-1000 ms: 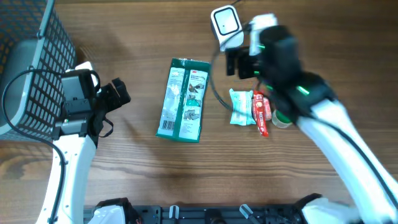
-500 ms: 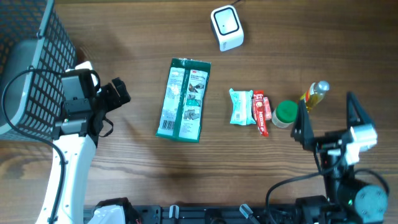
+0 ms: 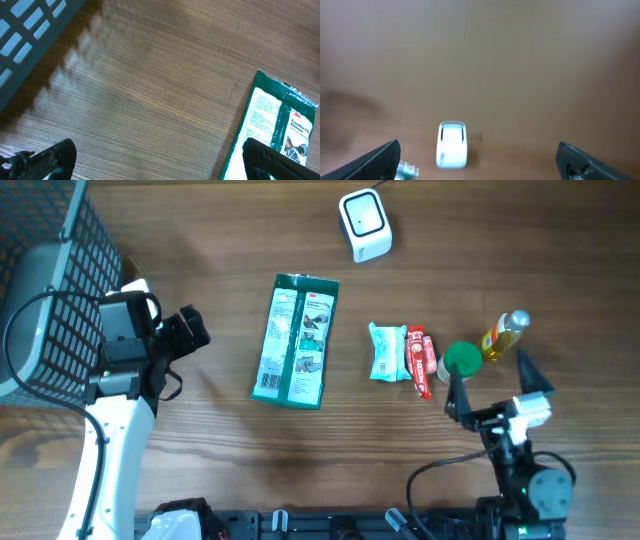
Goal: Scan the item barcode
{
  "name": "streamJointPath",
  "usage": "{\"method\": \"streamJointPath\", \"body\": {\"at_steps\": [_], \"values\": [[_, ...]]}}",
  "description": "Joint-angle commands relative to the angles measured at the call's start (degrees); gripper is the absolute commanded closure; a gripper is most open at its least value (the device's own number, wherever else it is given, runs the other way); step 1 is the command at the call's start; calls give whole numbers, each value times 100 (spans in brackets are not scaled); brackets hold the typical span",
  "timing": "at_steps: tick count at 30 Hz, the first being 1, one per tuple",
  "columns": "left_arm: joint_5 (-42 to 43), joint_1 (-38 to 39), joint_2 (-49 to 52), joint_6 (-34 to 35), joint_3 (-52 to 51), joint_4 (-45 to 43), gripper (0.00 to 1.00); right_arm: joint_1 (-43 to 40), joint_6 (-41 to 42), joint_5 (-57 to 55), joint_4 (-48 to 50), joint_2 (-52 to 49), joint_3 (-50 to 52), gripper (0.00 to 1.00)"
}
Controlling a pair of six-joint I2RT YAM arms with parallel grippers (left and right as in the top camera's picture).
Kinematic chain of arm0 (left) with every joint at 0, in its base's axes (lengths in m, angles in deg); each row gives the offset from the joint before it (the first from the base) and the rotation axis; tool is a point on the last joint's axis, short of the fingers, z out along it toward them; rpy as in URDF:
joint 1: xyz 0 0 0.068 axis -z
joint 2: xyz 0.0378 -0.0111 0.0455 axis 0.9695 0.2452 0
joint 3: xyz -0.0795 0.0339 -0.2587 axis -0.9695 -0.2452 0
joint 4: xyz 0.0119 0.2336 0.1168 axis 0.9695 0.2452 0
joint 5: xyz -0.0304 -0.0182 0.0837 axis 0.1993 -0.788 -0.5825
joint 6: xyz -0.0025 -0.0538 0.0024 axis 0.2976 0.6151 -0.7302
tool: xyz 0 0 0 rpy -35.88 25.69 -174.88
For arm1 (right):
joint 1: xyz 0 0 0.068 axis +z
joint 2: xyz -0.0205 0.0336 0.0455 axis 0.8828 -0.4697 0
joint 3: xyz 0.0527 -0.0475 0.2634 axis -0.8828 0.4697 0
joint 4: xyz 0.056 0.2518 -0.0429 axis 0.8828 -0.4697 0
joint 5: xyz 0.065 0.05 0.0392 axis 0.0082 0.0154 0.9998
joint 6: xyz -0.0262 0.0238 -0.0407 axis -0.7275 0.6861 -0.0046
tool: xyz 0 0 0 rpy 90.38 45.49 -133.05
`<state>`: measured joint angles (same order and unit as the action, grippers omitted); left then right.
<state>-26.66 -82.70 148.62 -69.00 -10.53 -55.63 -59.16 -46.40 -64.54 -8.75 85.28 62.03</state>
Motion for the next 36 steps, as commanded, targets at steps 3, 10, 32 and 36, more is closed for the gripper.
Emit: {"method": "streamJointPath", "body": {"at_steps": [3, 10, 32, 36], "values": [[-57, -7, 13, -72, 107, -13, 0, -31, -767, 442, -1182, 81, 39, 0], [-57, -7, 13, -72, 107, -13, 0, -50, 79, -442, -1346, 81, 39, 0], [-57, -9, 13, -72, 107, -11, 0, -50, 151, -435, -1346, 72, 39, 0], [-57, -7, 13, -72, 107, -13, 0, -50, 149, -435, -1346, 72, 39, 0]]}}
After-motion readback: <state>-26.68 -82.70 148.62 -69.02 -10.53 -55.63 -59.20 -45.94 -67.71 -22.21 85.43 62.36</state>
